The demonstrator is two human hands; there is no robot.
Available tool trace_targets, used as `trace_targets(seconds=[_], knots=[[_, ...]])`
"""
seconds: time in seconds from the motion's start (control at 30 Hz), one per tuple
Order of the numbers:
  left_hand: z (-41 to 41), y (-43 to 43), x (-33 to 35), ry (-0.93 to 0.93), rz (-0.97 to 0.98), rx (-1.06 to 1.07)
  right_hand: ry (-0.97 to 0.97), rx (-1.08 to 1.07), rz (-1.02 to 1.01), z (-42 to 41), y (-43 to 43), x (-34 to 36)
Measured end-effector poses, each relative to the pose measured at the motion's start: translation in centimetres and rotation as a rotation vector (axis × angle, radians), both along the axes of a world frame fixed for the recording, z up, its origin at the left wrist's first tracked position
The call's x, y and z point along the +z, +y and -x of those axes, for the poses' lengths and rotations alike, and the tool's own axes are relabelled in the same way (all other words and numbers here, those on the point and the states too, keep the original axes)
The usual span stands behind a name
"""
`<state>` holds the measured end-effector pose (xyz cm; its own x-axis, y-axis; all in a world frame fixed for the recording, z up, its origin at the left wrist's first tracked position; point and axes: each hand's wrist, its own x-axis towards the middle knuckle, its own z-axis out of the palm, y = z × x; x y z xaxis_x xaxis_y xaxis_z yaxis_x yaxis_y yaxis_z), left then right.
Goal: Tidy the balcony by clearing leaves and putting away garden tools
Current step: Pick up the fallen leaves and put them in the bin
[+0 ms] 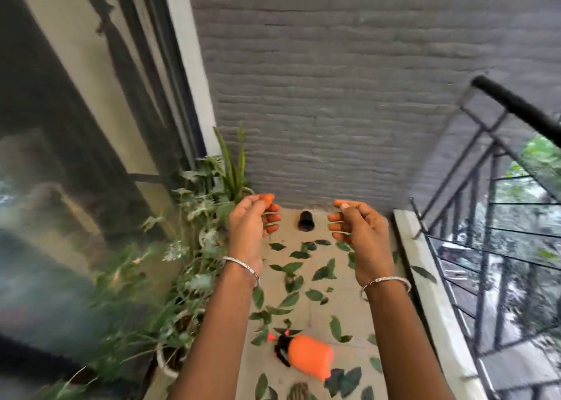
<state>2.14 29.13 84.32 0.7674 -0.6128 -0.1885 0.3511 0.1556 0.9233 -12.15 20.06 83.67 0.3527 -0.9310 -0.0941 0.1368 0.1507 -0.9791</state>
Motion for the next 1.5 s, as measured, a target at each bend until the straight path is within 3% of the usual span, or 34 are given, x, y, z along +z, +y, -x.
trace_targets(seconds=[0.43,0.77,1.17,1.5], knots=[[-4.0,-21.2,-1.9,0.067,-0.042,-0.107,0.082,-0.178,0.007,-0.6,-20.8,-1.3],[-5.5,-33.3,-7.3,0.090,-0.197,-0.110,0.161,-0.200,-0.077,-2.3,-34.5,-5.8],[-10.1,-47.5,-12.5,0.275,-0.354,0.173,0.238,0.200,-0.158,-12.8,-53.9,-9.6],[-17.3,-46.2,-19.0,0.373,-0.482,0.533,0.337,0.386,-0.272,-21.8,-56.9,-17.1]])
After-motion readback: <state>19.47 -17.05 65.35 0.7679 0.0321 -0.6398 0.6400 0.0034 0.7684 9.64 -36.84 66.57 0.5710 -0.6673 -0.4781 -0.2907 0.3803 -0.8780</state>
